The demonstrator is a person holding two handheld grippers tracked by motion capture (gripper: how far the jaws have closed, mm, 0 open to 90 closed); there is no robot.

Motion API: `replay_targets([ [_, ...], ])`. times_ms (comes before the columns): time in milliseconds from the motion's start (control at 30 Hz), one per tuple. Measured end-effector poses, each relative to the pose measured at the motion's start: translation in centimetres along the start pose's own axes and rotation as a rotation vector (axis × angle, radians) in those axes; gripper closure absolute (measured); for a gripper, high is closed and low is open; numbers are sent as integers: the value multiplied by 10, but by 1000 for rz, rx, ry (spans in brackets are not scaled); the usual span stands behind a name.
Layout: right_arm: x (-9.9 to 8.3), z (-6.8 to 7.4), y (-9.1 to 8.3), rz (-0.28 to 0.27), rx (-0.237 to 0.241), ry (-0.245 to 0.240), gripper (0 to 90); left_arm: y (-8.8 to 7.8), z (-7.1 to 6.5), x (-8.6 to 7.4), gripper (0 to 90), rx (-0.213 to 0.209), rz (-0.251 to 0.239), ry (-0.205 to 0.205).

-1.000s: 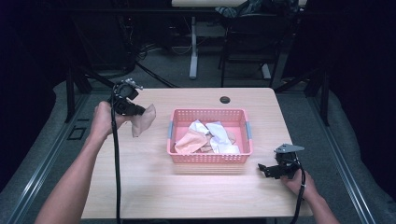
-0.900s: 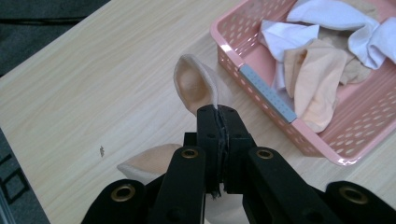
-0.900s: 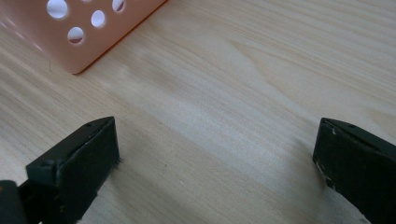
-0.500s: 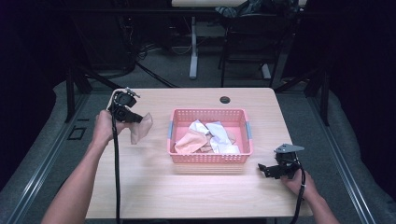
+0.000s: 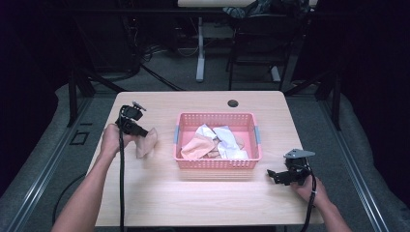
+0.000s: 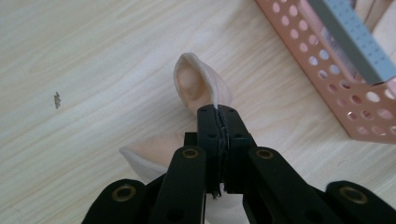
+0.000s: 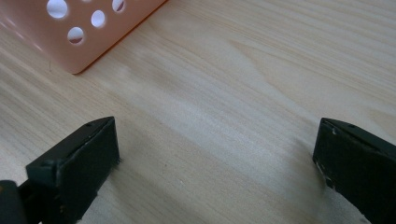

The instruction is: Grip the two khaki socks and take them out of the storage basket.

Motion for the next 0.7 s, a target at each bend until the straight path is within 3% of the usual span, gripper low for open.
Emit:
replay_targets([
  [233,0,0,0,0,0,0,0,22,7,-12,882,-5,49,-27],
  [367,0,0,0,2,2,-2,0,29,6,-15,882,-7,60,-39],
  [467,0,0,0,2,2,-2,0,34,10,-17,881,21,71,-34],
  [567,0,0,0,2,2,-3,0,40,12,-20,867,11,71,-61],
  [600,0,0,0,2,2,-3,0,42,12,-20,849,3,71,-69],
  [633,0,0,0,1,1,-1,0,42,13,-21,752,0,67,-82],
  [667,0,0,0,1,1,-1,0,42,14,-20,752,2,60,-91],
  [700,0,0,0,1,0,-1,0,41,15,-20,676,8,57,-91],
])
Point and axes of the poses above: each handheld gripper's, and its own axes: y roughly forward along the jaws, x roughly out of its top, z roughly to its left, the point moved 9 cm from there along y, roughly forward along the jaws, and after that the axes turned 13 degrees about -y, right-handed, at the moved point
